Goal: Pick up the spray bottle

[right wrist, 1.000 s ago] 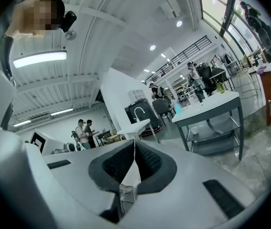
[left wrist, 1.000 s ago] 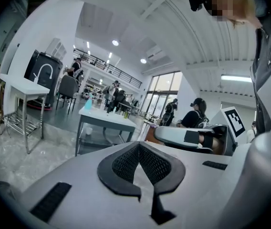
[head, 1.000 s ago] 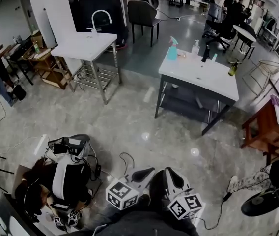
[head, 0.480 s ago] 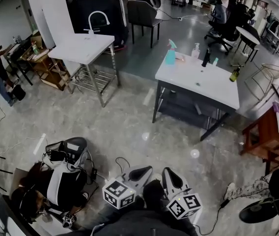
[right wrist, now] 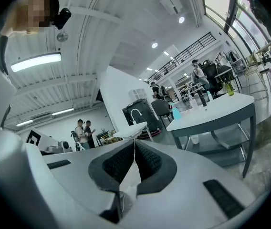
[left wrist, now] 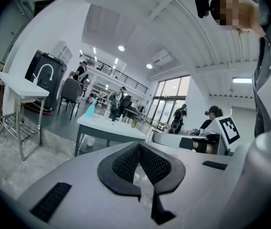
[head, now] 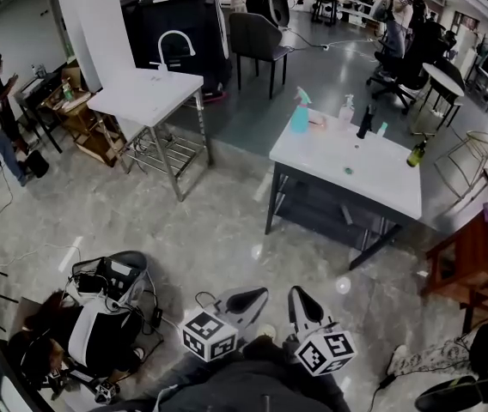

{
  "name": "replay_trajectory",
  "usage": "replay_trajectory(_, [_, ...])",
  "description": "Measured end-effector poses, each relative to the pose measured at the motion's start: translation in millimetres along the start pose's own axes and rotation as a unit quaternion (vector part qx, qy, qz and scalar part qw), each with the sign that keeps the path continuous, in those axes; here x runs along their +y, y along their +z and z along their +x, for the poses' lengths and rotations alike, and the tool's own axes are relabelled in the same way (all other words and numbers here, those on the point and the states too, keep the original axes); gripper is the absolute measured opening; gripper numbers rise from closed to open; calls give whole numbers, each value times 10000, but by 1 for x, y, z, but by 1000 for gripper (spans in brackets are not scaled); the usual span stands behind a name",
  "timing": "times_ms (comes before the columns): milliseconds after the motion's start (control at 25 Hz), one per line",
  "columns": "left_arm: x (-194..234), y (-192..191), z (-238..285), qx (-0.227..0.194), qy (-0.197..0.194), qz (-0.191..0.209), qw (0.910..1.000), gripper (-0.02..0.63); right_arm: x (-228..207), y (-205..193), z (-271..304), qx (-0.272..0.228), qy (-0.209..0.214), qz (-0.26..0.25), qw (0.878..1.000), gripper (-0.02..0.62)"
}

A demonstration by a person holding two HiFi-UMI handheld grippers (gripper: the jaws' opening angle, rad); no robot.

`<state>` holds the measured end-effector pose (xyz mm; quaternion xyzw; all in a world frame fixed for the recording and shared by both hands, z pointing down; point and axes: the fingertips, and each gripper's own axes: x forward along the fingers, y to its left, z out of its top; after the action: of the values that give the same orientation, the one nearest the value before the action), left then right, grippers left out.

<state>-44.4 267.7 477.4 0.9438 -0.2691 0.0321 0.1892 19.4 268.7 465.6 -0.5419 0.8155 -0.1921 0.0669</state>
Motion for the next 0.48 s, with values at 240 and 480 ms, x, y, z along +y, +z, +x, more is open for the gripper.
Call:
replay_trajectory(240, [13,17,34,-109,99,21,9999,3,-25,19,25,30,142,-134,9998,12])
replay_trajectory(480, [24,26,49,-162,254,50,9995,3,-44,36,46,-47,103,-118,9999,12])
